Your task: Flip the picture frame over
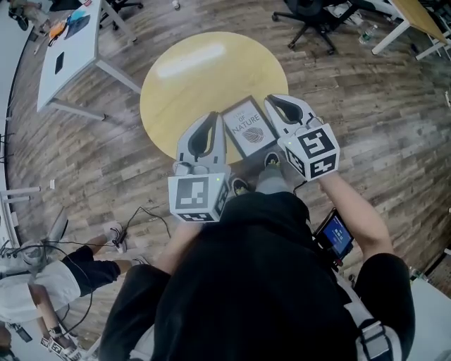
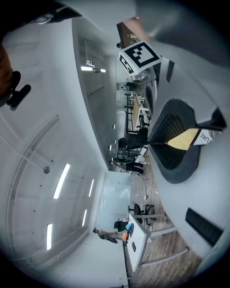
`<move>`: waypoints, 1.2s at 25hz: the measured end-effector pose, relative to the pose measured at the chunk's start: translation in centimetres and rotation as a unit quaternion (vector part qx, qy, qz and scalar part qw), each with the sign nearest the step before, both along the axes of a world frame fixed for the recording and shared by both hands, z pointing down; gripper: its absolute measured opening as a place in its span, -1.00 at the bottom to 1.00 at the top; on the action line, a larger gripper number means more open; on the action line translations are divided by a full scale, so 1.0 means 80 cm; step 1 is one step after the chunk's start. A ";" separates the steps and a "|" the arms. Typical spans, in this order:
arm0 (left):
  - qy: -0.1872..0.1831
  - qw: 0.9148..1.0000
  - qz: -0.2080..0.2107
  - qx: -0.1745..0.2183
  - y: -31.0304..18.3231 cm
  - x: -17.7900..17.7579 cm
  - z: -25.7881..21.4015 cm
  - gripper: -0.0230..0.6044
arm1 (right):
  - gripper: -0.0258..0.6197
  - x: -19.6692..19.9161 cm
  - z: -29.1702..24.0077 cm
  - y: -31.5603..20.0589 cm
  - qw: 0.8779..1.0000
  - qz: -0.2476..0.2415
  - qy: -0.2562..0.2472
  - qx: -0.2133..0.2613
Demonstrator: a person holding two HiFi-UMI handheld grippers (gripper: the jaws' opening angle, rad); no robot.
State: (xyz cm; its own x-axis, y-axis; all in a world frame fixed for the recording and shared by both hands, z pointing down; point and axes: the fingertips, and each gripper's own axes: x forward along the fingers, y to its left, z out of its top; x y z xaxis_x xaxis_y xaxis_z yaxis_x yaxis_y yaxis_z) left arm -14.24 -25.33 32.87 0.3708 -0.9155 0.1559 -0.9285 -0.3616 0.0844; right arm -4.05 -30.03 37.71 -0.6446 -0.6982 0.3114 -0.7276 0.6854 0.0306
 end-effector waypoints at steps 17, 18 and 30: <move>0.002 1.000 0.021 0.012 -0.006 0.022 -0.014 -0.82 | -0.87 -0.008 -0.092 0.038 0.991 -0.052 -0.036 0.115; 0.001 1.000 0.022 0.012 -0.007 0.021 -0.015 -0.82 | -0.86 -0.009 -0.091 0.037 0.991 -0.053 -0.036 0.114; 0.008 1.000 0.028 0.006 -0.015 0.031 -0.009 -0.82 | -0.86 -0.007 -0.088 0.033 0.992 -0.050 -0.027 0.114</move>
State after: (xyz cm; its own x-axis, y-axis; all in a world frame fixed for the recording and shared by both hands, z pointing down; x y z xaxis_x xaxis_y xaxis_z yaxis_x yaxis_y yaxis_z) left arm -11.77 -26.49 32.13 0.4244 -0.8948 0.1386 -0.9051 -0.4147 0.0941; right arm -4.63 -27.37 30.67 -0.7259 -0.6779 0.1163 -0.6608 0.7343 0.1552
